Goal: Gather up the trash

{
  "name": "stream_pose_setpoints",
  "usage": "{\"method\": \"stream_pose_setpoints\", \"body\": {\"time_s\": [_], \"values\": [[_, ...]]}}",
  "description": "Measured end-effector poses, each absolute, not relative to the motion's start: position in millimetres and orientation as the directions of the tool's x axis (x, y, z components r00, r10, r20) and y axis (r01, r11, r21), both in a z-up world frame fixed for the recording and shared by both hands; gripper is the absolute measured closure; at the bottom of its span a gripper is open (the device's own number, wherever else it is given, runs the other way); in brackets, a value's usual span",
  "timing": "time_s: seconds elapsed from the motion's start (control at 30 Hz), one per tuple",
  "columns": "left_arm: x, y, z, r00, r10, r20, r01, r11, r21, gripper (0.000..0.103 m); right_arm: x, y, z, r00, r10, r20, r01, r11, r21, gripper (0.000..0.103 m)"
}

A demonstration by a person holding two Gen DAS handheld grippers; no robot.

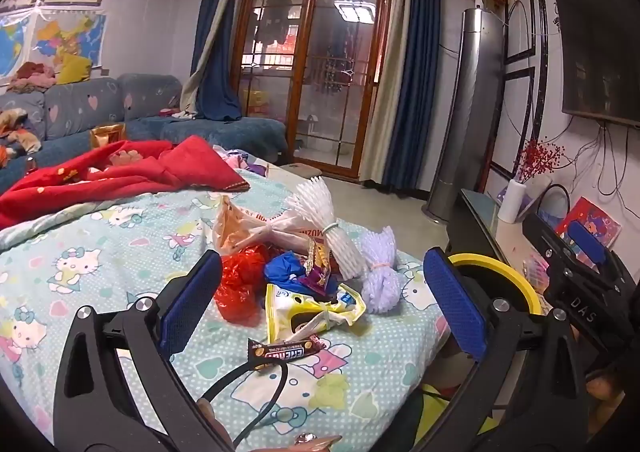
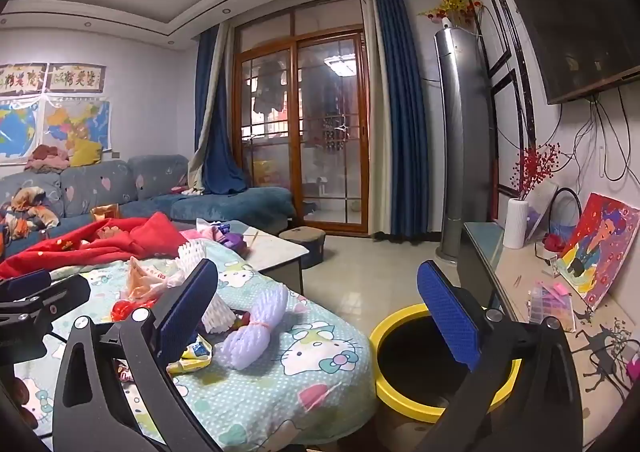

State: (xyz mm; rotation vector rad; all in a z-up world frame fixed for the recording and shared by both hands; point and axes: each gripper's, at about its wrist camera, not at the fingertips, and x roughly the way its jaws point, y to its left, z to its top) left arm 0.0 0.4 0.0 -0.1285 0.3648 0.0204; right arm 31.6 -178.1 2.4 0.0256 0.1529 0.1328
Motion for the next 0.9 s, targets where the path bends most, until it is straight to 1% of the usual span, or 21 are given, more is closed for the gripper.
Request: {"method": "stream_pose_setpoints", "body": {"time_s": [0.9], "values": [[-1.7,2.5,2.5,0.939,-0.004,-0.344,-0.042,0.991,-0.127,0.010,35.4,-172.1,-0.6,0.977,0.138,-0.165,-0.135,0.990,0.027,0.006]]}}
